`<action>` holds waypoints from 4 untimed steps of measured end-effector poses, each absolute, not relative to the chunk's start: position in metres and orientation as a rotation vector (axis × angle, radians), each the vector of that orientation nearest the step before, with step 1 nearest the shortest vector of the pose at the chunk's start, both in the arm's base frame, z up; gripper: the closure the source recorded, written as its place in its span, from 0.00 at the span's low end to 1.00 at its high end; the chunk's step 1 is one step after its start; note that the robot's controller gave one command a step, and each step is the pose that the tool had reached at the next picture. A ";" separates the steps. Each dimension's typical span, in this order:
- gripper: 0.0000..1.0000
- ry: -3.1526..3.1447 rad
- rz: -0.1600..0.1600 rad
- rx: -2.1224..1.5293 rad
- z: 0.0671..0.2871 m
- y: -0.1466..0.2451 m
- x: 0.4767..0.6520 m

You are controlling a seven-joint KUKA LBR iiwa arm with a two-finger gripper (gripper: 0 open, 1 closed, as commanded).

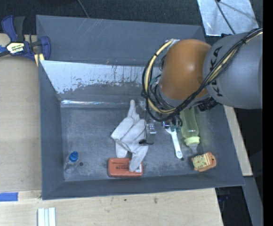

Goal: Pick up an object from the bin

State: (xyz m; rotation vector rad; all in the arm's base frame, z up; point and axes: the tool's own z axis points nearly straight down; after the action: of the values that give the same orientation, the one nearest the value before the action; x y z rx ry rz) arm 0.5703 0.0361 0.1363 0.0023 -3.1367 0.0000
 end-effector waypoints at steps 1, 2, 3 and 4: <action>0.00 -3.145 -0.001 0.001 0.141 0.036 0.572; 0.00 -3.149 0.000 0.135 0.121 0.037 0.577; 0.00 -3.114 0.001 0.492 0.084 0.038 0.574; 1.00 -3.028 0.007 0.889 0.077 0.048 0.582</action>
Offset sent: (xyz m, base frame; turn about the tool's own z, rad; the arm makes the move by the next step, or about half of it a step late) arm 0.0097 0.0005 -0.0625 -0.2299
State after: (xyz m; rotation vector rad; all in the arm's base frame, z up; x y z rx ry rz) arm 0.5817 0.0479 0.0766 0.8895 -3.0280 0.0072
